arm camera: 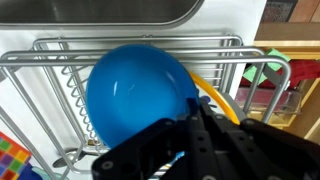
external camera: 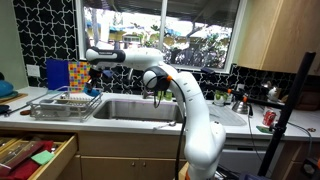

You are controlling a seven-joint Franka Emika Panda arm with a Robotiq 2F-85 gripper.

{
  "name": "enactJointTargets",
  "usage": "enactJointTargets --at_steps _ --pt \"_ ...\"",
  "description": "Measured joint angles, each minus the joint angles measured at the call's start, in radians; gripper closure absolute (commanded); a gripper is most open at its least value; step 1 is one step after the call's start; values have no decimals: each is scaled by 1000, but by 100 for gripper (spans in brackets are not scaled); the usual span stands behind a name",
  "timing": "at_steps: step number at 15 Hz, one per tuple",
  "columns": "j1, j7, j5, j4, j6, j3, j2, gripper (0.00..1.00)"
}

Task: Pick up the orange bowl from the blue bowl and put it in the sink, pick up the blue bowl and put it on the dish rack, pick up the orange bowl and put it on the dish rack

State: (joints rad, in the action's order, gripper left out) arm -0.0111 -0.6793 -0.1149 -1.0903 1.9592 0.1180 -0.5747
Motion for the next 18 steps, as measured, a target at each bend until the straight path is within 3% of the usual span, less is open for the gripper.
enactJointTargets --at_steps 11,14,18 --pt "17 -164 -62 92 -1 31 -103 99" --pt "18 -172 -73 110 -1 33 -126 65" --pt "23 -172 -77 128 -2 33 -153 34"
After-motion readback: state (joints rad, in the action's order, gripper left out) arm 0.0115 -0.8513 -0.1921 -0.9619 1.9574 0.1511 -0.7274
